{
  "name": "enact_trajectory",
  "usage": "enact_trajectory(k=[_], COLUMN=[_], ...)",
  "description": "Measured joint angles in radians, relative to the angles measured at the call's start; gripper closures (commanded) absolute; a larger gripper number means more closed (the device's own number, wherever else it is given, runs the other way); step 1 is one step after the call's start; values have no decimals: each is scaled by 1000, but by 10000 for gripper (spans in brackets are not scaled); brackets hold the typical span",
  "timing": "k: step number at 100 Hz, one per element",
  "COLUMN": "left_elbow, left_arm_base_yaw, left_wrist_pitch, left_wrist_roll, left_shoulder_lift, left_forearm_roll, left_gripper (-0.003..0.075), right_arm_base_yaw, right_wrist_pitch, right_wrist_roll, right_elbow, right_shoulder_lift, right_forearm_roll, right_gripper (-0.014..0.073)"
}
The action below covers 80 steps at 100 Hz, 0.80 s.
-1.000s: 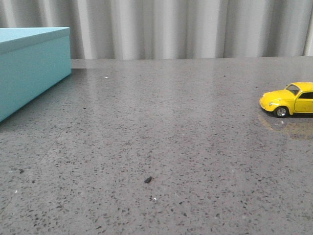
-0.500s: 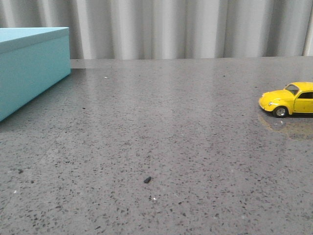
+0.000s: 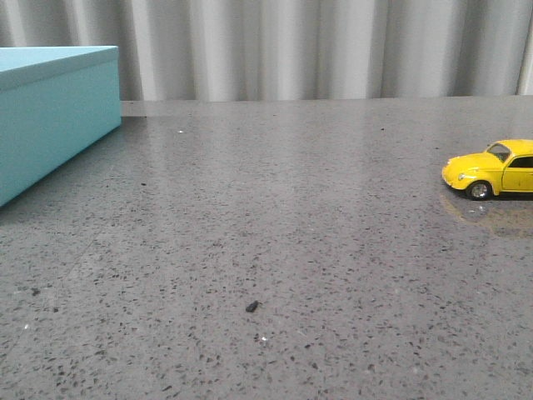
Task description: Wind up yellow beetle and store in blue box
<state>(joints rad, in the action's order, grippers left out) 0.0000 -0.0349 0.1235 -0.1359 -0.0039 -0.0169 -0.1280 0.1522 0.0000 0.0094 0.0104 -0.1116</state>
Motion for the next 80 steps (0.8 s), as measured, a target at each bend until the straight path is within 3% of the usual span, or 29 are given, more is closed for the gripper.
enact_trajectory(k=[80], left_elbow=[0], left_arm_base_yaw=[0], left_wrist_pitch=[-11], left_wrist_roll=[0], left_shoulder_lift=[0], left_forearm_roll=[3], left_gripper=[741], right_arm_base_yaw=[0], right_wrist_pitch=[-8], right_wrist_roll=[0], right_elbow=[0], right_shoulder_lift=[0], right_forearm_roll=[3], right_gripper=[655])
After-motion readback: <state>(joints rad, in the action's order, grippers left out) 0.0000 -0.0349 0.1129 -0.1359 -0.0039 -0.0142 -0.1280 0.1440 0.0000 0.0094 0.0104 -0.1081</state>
